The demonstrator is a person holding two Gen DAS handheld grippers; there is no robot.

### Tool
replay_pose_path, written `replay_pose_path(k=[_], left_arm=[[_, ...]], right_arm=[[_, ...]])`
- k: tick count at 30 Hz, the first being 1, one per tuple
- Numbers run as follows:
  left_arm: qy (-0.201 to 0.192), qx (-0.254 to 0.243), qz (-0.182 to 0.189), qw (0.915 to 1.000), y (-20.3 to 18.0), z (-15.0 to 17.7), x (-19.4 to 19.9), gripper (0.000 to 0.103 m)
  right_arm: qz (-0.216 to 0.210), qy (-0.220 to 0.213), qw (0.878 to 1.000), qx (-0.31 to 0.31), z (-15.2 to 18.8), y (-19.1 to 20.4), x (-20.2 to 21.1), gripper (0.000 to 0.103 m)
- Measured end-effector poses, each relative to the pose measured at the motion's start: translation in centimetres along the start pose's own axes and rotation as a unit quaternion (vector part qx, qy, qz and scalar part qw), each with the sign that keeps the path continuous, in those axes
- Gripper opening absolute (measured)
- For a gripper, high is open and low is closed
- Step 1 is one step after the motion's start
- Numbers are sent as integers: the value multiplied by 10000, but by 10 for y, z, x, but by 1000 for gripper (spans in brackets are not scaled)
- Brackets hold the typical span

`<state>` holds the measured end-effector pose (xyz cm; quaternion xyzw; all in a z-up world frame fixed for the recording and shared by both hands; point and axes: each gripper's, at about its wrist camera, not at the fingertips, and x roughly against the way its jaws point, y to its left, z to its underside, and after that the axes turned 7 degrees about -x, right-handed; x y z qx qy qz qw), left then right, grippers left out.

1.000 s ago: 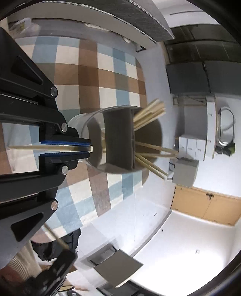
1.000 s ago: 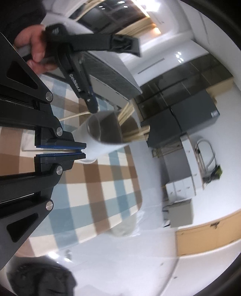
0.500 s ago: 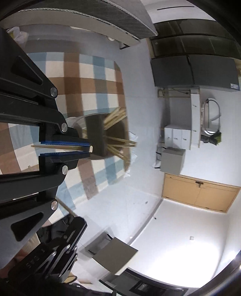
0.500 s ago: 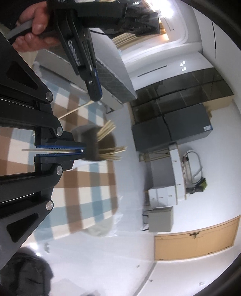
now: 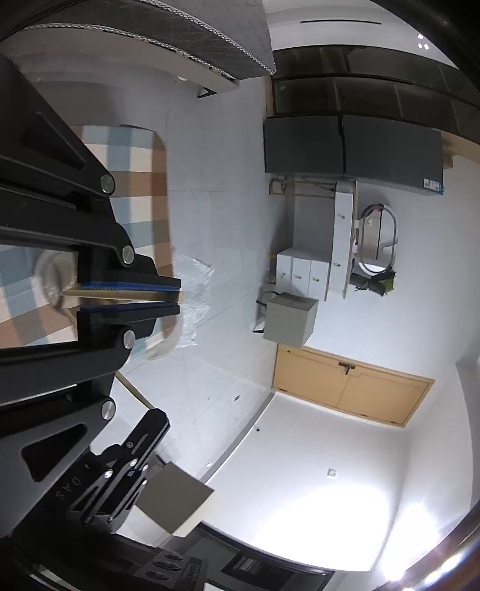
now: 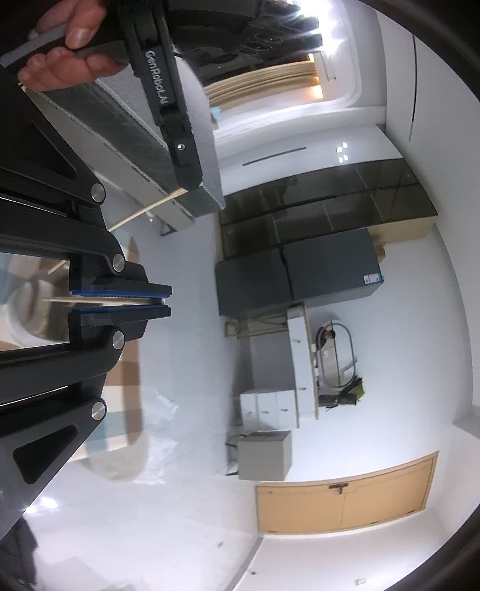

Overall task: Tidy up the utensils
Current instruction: 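Carry both chopsticks over the caddy, lower them in and open both tools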

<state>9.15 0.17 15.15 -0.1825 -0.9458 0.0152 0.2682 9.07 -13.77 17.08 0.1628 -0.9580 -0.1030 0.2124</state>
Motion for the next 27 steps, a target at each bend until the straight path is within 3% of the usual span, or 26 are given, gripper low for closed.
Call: replay_pose_path(k=[12, 27], left_arm=[[338, 321, 147, 9988, 34, -6, -84, 1], [753, 168, 244, 9967, 28, 17, -112, 1]], right_arm=[[119, 275, 9994, -198, 0, -18, -65, 3], [156, 617, 9979, -115, 35, -27, -83, 3]])
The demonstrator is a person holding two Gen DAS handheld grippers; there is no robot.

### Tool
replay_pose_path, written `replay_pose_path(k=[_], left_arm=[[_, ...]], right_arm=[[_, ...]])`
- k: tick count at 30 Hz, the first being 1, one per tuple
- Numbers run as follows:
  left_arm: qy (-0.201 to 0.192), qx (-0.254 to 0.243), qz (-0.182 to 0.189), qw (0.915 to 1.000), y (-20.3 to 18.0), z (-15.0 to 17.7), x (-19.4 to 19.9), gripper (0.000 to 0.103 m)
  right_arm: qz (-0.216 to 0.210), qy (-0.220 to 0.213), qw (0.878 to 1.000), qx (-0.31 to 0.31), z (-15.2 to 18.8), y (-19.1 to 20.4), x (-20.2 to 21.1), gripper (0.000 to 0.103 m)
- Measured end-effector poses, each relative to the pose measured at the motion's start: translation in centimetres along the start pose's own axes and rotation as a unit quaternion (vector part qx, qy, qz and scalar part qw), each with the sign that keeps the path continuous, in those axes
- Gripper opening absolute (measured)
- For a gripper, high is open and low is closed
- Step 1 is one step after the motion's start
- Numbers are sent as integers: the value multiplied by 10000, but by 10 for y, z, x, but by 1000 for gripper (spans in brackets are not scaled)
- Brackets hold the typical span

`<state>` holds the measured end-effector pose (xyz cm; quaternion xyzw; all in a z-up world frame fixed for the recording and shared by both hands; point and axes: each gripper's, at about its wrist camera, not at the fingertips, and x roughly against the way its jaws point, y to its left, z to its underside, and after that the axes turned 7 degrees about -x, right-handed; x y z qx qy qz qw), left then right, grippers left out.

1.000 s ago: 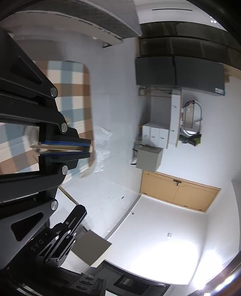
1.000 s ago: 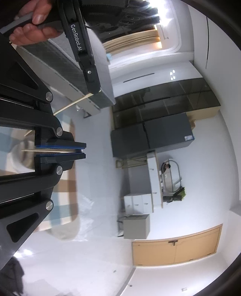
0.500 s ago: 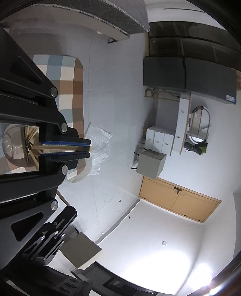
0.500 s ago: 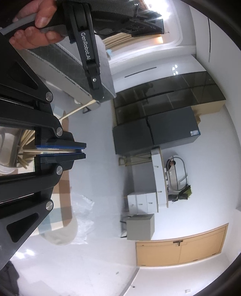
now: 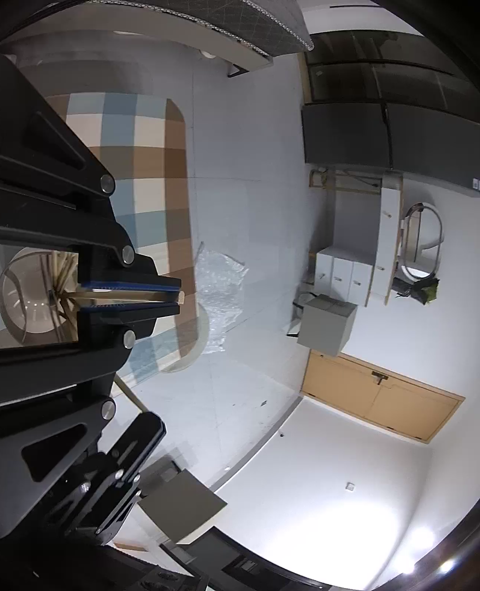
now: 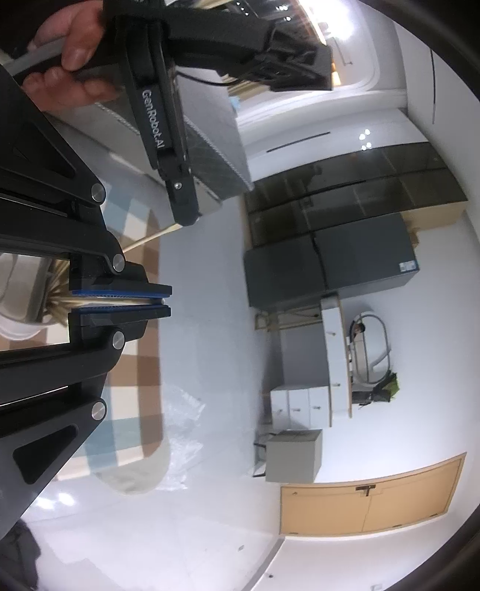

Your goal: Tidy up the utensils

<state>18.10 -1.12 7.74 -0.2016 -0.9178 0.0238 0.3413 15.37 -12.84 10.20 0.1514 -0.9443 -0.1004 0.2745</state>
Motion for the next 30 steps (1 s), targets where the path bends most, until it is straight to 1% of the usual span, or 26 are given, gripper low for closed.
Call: replay_pose_path(k=[2, 9, 20, 23, 25, 27, 30], left_arm=[[18, -75, -63, 10000, -3, 3, 1, 1], [167, -194, -77, 9996, -11, 7, -1, 1], [430, -215, -84, 9988, -13, 20, -10, 1], [549, -202, -33, 9983, -13, 26, -12, 1], [616, -147, 39, 9980, -13, 29, -13, 1], [690, -106, 84, 9975, -14, 32, -14, 1], [834, -29, 27, 9965, -15, 35, -14, 2]], right_arm=[[1, 46, 10000, -38, 5, -3, -1, 3], [-61, 99, 9999, -86, 10, -7, -2, 3], [-89, 331, 9994, -13, 28, -1, -6, 3], [-65, 401, 9992, 3, 36, -1, -9, 3], [-40, 546, 9985, -57, 41, -4, -13, 3], [-28, 630, 9979, -123, 46, -8, -14, 5], [-134, 652, 9973, -298, 50, -14, -5, 9]])
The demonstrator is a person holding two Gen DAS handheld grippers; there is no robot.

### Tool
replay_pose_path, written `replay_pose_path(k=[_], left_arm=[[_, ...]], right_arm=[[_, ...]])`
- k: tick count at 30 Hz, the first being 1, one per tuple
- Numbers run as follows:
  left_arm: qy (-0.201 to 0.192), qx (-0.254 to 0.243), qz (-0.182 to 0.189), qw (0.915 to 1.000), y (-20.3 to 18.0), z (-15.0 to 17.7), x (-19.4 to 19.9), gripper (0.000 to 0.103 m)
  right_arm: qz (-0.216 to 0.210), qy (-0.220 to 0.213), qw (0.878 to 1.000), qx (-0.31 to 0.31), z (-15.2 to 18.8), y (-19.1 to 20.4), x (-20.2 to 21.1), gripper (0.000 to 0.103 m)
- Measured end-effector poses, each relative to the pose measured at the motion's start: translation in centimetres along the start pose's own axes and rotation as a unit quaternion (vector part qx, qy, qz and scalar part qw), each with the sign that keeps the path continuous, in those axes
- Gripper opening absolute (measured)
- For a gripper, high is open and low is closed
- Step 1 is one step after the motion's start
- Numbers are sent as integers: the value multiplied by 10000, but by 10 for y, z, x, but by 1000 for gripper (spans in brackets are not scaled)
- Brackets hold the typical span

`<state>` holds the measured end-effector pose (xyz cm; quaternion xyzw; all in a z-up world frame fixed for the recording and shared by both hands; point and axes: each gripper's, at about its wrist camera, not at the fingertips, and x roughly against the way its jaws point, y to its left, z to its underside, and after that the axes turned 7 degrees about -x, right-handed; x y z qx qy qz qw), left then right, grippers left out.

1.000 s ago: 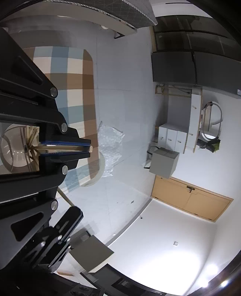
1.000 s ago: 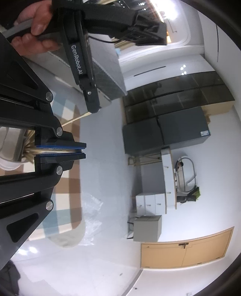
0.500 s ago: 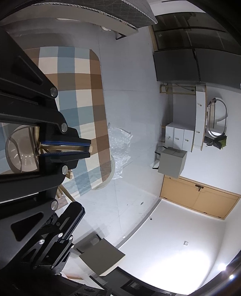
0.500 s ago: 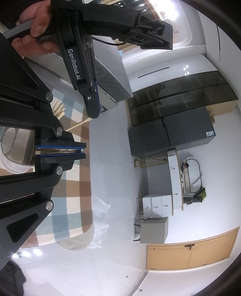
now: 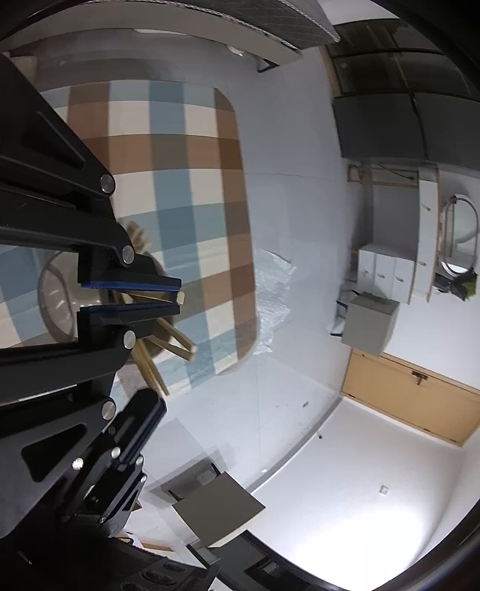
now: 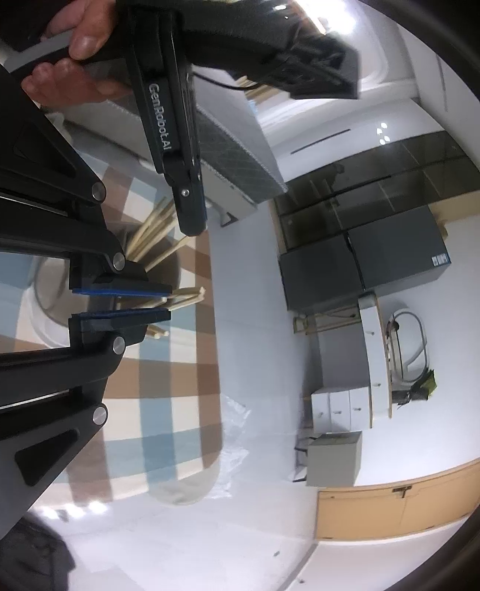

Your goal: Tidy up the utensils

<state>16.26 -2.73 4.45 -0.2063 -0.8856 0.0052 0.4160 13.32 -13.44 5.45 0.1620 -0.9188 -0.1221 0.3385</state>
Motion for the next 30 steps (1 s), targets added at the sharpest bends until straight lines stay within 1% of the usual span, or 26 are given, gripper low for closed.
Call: replay_pose_path(k=[1, 2, 3, 4, 5, 6, 7, 8, 10, 12, 13, 15, 17, 19, 21, 23, 26, 28, 30], left_arm=[[25, 33, -87, 10000, 0, 1, 2, 4], [45, 67, -202, 9998, 0, 2, 4, 14], [26, 101, -251, 9996, 0, 4, 7, 27], [-70, 167, -276, 9995, 0, 5, 15, 34], [-171, 203, -292, 9992, 0, 7, 22, 46], [-287, 221, -351, 9987, -1, 9, 31, 52], [-372, 220, -430, 9981, -2, 11, 38, 54], [-460, 220, -520, 9973, -4, 13, 46, 57], [-607, 260, -663, 9956, -6, 18, 62, 64], [-730, 339, -770, 9938, -6, 22, 74, 75], [-834, 410, -842, 9921, -6, 26, 85, 76], [-962, 463, -927, 9900, -7, 32, 96, 80], [-1113, 461, -1083, 9868, -10, 39, 110, 82], [-1205, 438, -1249, 9839, -13, 46, 120, 87], [-1301, 447, -1364, 9810, -16, 52, 127, 91], [-1370, 453, -1441, 9790, -18, 60, 135, 93], [-1423, 499, -1559, 9762, -22, 72, 140, 96], [-1343, 534, -1612, 9763, -23, 78, 142, 97], [-1290, 528, -1584, 9775, -26, 84, 143, 98]], right_arm=[[-50, -5, 10000, -25, 1, -1, 4, 11], [-63, -44, 10000, -27, 2, -2, 9, 20], [-74, -113, 9999, -28, 4, -1, 16, 33], [-117, -199, 9997, -44, 5, -2, 23, 39], [-150, -268, 9995, -57, 6, -2, 28, 44], [-157, -360, 9992, -68, 6, -2, 37, 49], [-126, -408, 9991, -77, 7, -1, 42, 52], [-134, -463, 9988, -95, 7, 0, 49, 57], [-206, -556, 9982, -110, 8, 1, 61, 61], [-266, -685, 9973, -55, 10, 6, 77, 71], [-287, -726, 9969, -28, 11, 8, 82, 72], [-322, -856, 9958, 49, 14, 14, 95, 81], [-373, -1023, 9940, 100, 18, 19, 110, 86], [-394, -1085, 9932, 124, 21, 21, 118, 89], [-368, -1141, 9927, 139, 25, 24, 127, 96], [-357, -1178, 9923, 158, 29, 25, 132, 99], [-333, -1235, 9915, 218, 37, 28, 141, 100], [-359, -1271, 9910, 233, 42, 30, 146, 101], [-374, -1284, 9907, 248, 45, 31, 150, 102]])
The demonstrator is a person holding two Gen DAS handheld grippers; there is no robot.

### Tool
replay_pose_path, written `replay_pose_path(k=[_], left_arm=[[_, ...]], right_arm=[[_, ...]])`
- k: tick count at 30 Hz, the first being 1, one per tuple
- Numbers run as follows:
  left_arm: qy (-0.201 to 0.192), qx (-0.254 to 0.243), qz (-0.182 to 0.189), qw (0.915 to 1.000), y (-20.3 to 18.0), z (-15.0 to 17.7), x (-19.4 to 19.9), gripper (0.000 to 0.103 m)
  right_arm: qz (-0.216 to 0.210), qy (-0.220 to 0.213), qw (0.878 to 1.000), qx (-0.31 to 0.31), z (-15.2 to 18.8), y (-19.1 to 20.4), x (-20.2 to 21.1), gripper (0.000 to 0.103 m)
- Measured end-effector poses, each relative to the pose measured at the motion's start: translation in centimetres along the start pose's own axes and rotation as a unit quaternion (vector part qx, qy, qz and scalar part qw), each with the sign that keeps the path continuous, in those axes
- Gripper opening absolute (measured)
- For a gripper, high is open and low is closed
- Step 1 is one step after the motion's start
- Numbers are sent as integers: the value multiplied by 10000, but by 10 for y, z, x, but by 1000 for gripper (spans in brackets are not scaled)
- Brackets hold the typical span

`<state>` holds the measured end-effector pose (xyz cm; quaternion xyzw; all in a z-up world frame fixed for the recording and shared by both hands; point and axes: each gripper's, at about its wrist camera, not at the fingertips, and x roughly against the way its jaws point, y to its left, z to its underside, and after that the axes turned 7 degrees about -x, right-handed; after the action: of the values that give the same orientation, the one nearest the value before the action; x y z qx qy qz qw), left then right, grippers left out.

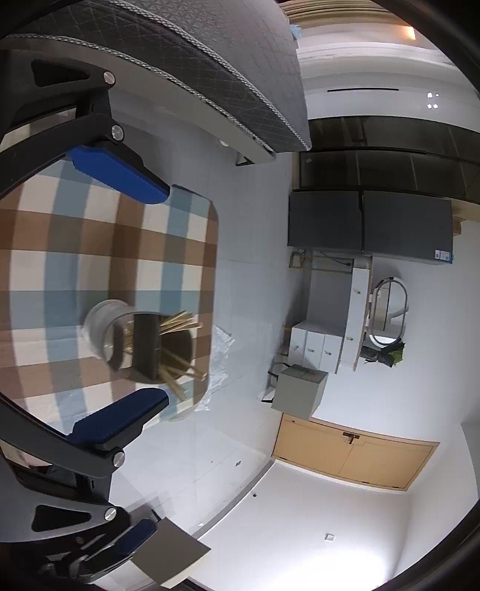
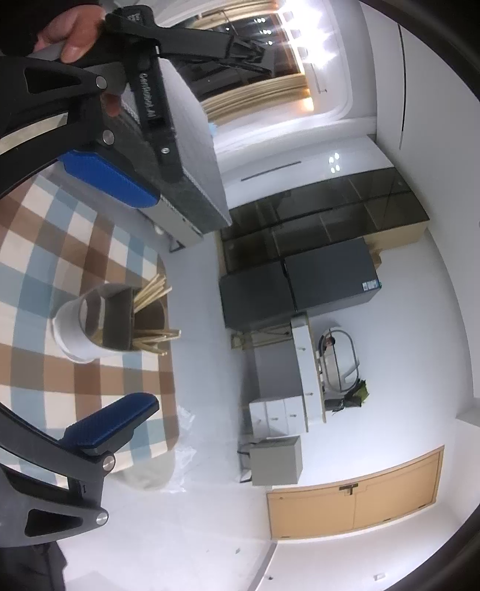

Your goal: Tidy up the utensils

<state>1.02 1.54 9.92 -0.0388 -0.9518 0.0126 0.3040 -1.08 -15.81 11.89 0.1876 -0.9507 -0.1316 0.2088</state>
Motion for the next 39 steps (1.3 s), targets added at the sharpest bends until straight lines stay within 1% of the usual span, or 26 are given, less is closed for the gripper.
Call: replay_pose_path(k=[3, 9, 13, 20, 25, 39], left_arm=[[-27, -53, -99, 9999, -2, 7, 5, 98], [-41, -18, -97, 9999, -2, 11, 8, 98], [-132, 68, -154, 9998, 1, 13, 12, 98], [-167, 113, -156, 9997, 1, 19, 16, 98], [-94, 144, -91, 9998, 0, 21, 16, 98], [-169, 153, -99, 9997, -1, 20, 22, 98]], right_arm=[[3, -14, 10000, -8, 3, 2, 6, 102], [18, -19, 10000, -13, 4, 4, 10, 102], [25, -45, 10000, 20, 5, 6, 13, 102], [43, -15, 10000, 6, 7, 7, 13, 103], [52, 50, 10000, -33, 8, 6, 13, 103], [67, 48, 10000, -4, 10, 5, 13, 103]])
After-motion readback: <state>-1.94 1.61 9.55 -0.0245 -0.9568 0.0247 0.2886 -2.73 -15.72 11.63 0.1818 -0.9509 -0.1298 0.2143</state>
